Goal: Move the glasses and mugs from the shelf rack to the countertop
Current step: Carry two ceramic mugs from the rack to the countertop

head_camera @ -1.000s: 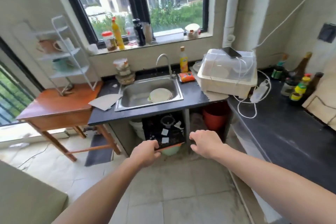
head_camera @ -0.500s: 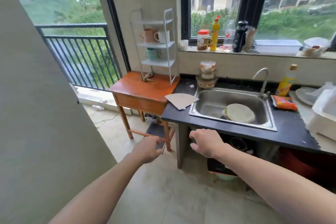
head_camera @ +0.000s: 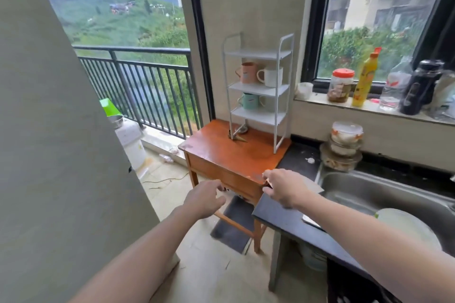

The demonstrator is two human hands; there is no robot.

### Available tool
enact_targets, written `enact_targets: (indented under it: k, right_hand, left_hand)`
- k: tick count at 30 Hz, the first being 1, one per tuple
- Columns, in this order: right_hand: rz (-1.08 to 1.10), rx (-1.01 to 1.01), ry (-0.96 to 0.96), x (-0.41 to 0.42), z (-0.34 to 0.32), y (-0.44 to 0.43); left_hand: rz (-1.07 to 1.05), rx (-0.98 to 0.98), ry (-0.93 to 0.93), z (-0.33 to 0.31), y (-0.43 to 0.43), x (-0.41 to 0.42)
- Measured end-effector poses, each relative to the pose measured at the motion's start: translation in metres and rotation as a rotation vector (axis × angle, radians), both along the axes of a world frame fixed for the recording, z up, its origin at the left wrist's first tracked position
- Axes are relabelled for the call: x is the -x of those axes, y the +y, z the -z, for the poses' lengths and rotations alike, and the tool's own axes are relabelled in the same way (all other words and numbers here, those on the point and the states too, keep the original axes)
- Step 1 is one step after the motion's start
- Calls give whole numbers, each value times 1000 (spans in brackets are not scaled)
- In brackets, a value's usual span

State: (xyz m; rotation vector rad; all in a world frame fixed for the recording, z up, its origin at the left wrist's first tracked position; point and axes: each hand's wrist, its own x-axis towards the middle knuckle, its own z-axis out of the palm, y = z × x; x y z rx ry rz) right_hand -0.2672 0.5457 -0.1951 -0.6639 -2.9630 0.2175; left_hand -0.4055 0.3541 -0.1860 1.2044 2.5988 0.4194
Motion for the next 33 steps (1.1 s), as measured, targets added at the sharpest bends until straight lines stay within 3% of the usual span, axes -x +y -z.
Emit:
enact_targets:
  k: [11, 19, 33]
  right_hand:
    - [55, 31, 110, 169, 3, 82]
    - [371, 213, 324, 295, -41, 159]
    - [613, 360, 553, 401, -55, 303]
  left_hand:
    - [27, -21, 6, 5, 84, 170]
    - [132, -109, 22, -31, 171, 310]
    - [232, -399, -77, -74, 370, 388]
